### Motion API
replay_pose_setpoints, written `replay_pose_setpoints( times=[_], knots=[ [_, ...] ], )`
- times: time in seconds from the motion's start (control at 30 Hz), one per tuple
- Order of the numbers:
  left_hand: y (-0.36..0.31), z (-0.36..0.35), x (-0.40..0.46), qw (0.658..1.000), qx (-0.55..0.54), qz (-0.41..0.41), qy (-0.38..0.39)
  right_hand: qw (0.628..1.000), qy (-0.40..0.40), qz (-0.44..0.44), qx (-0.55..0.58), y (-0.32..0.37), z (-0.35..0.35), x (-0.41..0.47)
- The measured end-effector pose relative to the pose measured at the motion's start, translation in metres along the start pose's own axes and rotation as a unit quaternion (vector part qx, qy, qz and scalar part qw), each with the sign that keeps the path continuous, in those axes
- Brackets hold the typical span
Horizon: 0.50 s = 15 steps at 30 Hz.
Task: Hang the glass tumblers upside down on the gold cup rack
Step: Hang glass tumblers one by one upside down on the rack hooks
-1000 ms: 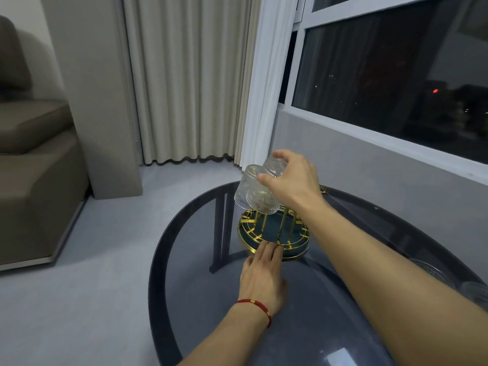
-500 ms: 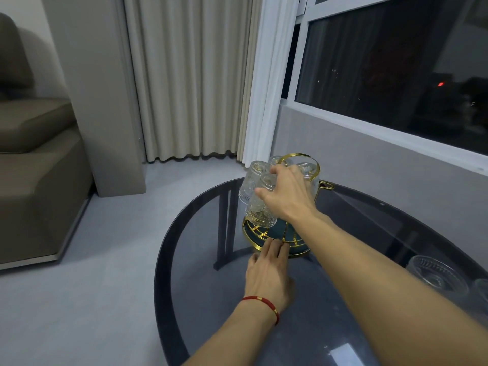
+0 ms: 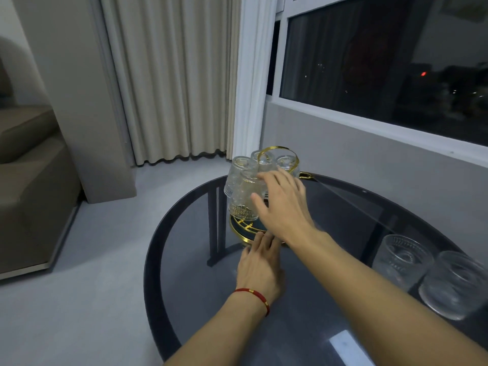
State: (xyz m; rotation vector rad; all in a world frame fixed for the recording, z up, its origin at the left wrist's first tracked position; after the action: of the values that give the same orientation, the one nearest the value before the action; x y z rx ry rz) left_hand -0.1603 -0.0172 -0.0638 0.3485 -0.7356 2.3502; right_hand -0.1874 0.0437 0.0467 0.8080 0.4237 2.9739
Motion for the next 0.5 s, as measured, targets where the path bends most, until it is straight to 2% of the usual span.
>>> replay_pose_setpoints(
  times=[0.17,0.3,0.4,0.5],
  knots=[
    [-0.033,-0.001,0.0,0.995,-0.098,-0.004,-0.009,0.995,-0.063,-0.047,0.055,-0.044,0.041,-0.08],
    [-0.064,-0.007,-0.007,0.989,-0.136,-0.053,0.022,0.985,-0.125,-0.121,0.02,-0.102,0.081,-0.15],
    [-0.08,-0.011,-0.014,0.989,-0.121,-0.077,0.045,0.958,-0.165,-0.234,0.002,-0.152,0.112,-0.182],
    [-0.092,-0.011,-0.017,0.989,-0.123,-0.072,0.05,0.913,-0.149,-0.38,0.023,-0.204,0.125,-0.204]
  ],
)
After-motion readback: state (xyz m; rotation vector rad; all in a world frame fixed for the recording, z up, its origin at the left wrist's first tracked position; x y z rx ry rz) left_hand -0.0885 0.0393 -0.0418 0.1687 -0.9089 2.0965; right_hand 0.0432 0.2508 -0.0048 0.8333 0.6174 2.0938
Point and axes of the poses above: each hand's wrist, its own x-axis towards the middle knuckle, its own z-axis out of the back of the hand, y = z × x, the point moved 6 cm from there along x, towards the middle knuckle, and after that the axes turned 1 degree about -x, right-handed, at the moved point
